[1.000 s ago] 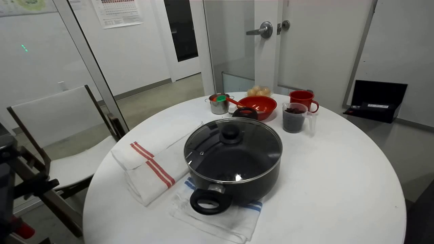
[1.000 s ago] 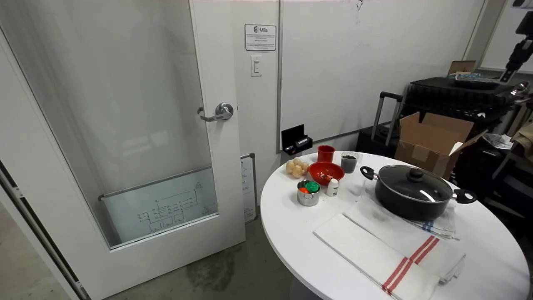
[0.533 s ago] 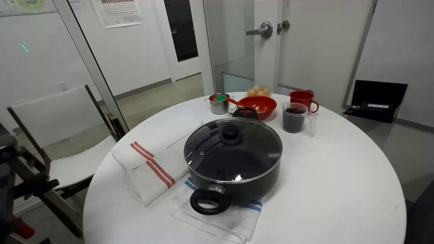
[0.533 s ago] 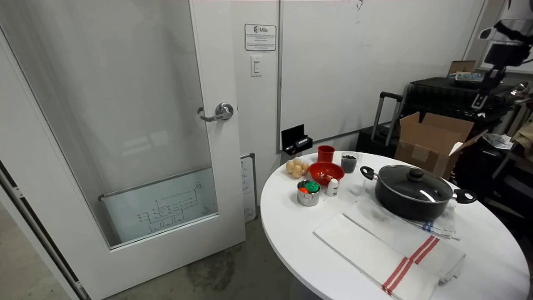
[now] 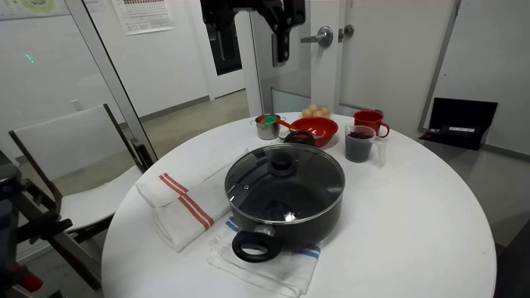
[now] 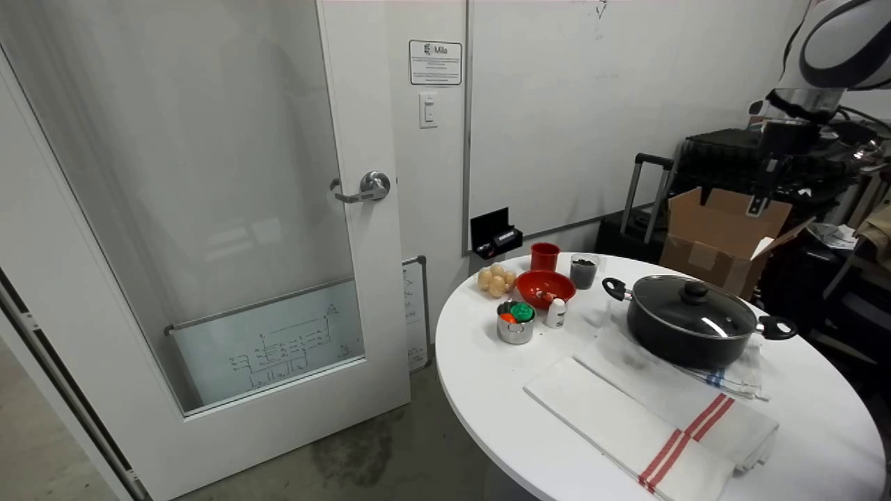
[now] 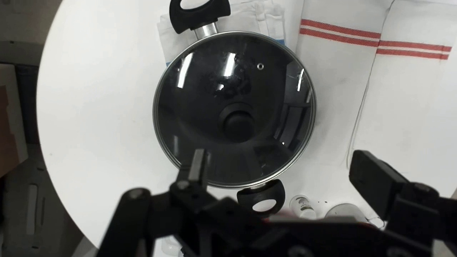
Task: Remove the glass lid from the pot.
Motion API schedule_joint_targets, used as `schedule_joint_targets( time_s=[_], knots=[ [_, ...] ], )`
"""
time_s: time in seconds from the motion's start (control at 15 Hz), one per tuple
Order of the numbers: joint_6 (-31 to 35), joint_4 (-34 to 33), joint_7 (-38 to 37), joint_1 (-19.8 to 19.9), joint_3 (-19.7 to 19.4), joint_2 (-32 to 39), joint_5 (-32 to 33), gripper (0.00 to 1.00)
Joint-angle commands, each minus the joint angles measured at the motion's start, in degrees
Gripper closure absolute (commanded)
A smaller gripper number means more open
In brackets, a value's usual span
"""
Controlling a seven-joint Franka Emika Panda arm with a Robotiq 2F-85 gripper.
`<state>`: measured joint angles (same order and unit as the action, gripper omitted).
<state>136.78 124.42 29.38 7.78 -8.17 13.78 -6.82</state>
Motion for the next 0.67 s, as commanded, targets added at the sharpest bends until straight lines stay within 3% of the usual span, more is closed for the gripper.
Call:
schedule_joint_targets(
  time_s=[0.0, 0.6],
  knots=[
    [-0.7, -6.9, 2.6, 3.2, 3.3, 8.2, -2.1, 0.00],
    [-1.2, -17.5, 0.3, 5.8, 6.9, 22.8, 1.6, 0.00]
  ],
)
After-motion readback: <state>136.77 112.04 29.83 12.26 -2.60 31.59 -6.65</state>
